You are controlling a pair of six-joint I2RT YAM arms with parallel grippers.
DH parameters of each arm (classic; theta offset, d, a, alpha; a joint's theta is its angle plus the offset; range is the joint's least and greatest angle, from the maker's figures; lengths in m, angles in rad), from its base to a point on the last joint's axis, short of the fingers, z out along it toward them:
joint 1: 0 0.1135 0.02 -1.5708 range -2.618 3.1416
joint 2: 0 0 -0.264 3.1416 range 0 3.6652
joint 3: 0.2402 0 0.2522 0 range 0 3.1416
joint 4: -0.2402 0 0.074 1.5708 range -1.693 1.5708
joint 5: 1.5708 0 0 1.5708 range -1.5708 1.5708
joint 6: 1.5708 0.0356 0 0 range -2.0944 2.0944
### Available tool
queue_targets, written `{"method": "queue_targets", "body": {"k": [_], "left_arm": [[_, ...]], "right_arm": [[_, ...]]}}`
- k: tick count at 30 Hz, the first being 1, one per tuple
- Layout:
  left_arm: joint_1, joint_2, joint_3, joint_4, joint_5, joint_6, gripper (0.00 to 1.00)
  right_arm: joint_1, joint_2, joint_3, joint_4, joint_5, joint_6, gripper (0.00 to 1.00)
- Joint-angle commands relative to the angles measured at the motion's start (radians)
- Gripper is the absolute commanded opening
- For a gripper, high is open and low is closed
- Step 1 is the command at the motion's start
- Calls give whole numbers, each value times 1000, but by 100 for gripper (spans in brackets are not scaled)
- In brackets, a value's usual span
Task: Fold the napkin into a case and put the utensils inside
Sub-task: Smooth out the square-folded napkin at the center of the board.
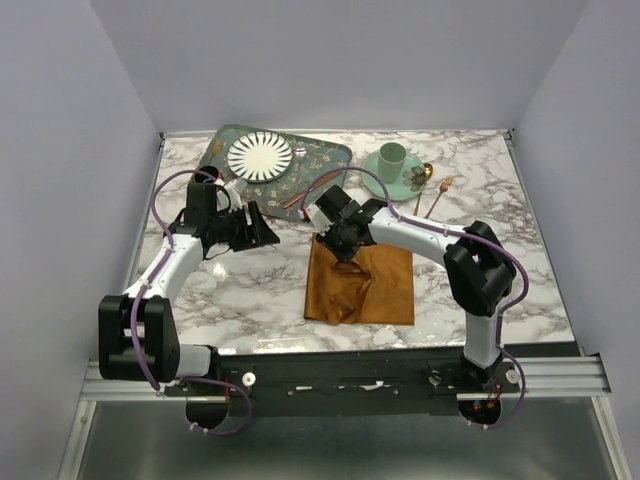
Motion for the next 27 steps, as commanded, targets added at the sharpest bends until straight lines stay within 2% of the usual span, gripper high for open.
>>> {"method": "queue_targets", "body": {"k": [1, 5, 11, 12, 15, 16, 19, 23, 27], "left_arm": [[8, -9, 0, 9, 15, 5, 70], [8, 1, 6, 9, 18, 7, 69], [8, 9, 9, 6, 21, 15, 69], [8, 11, 8, 6, 19, 15, 69], [8, 11, 9, 6, 19, 18, 70], [8, 12, 11, 6, 19, 18, 69], [8, 12, 9, 7, 18, 16, 70], [8, 11, 8, 12, 16, 13, 70], [8, 11, 11, 6, 13, 16, 70]], "right_arm": [[6, -65, -48, 25, 68, -16, 10], [-4, -145, -102, 29, 72, -18, 1], [-68, -205, -147, 18, 45, -22, 3], [-76, -213, -147, 12, 26, -27, 5], [-76, -219, -141, -14, -30, -33, 32], [-76, -213, -131, -28, -49, -33, 51], [-76, -197, -96, -48, -121, -22, 69], [-57, -142, -35, -51, -132, 4, 70], [-22, -96, -9, -45, -133, 1, 62]]}}
